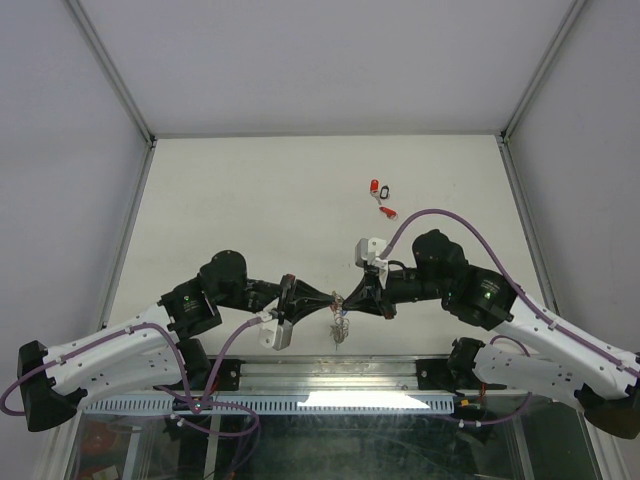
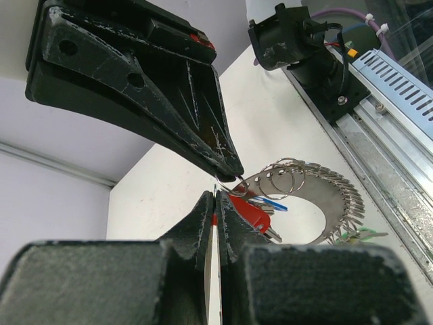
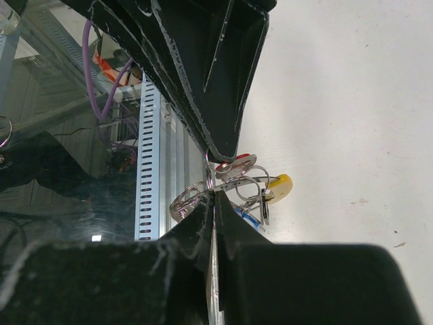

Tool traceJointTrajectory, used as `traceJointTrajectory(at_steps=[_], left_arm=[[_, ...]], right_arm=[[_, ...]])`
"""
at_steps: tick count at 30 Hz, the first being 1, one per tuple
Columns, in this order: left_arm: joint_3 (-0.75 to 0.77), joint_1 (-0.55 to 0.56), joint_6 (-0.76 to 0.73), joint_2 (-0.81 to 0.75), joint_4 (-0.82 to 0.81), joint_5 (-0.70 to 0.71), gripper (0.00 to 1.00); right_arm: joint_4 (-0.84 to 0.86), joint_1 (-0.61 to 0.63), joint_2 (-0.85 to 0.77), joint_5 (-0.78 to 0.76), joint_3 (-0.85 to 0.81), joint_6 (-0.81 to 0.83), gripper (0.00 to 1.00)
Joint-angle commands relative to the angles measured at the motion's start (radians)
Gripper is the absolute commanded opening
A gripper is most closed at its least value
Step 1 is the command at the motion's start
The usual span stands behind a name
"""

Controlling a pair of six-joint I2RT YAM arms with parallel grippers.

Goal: Put the keys on the keyring

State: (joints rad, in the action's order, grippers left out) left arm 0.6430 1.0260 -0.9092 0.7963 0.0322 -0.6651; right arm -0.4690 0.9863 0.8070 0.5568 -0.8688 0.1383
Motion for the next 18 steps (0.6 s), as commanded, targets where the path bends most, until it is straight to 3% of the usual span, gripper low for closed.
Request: traceJointTrajectory(at_steps=[1, 18], left_arm=[[0.026, -0.007, -0.042, -0.014, -0.004, -0.047, 0.00], [0.034, -0.007, -0.083, -0.008, 0.056, -0.048, 0.00]], right_arm=[[0.037, 0.000, 0.006, 0.003, -0.019, -0.038, 0.00], [0.039, -0.009, 0.005, -0.003, -0.024, -0.055, 0.00]])
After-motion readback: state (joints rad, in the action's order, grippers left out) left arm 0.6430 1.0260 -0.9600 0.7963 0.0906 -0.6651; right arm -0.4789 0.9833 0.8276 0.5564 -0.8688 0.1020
